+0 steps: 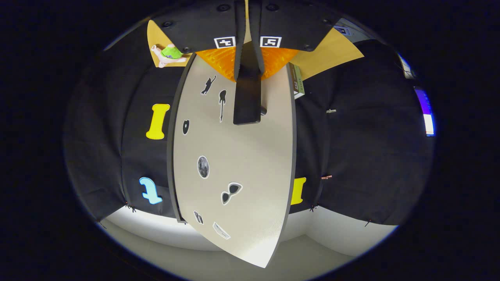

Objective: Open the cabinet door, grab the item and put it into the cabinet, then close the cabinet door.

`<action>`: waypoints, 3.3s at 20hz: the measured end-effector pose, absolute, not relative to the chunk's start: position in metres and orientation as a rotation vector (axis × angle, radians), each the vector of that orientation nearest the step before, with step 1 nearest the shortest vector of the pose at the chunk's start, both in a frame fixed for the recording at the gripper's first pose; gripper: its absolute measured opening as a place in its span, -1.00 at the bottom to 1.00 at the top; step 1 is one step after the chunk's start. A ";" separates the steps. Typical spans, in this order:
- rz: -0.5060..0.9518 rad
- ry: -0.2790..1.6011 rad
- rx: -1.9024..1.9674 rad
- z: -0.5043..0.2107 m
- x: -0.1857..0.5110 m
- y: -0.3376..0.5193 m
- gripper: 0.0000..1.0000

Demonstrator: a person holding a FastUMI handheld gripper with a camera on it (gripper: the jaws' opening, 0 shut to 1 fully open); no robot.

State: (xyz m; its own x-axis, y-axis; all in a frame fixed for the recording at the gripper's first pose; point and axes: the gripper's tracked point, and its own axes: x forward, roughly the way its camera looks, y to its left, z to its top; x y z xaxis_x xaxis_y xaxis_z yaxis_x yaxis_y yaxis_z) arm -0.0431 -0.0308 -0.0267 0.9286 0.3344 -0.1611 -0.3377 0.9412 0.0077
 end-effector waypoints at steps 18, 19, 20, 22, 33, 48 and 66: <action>0.183 0.134 0.002 -0.022 -0.059 -0.127 -0.87; 0.174 0.134 0.004 -0.022 -0.059 -0.129 -0.87; 0.164 0.133 0.005 -0.022 -0.060 -0.132 -0.88; 0.137 0.130 -0.001 -0.022 -0.060 -0.142 -0.88; 0.017 0.097 -0.020 -0.008 -0.098 -0.166 -0.89; -0.014 0.472 0.097 -0.176 -0.101 0.015 -0.02; -0.022 1.135 0.052 -0.505 -0.048 0.040 -0.01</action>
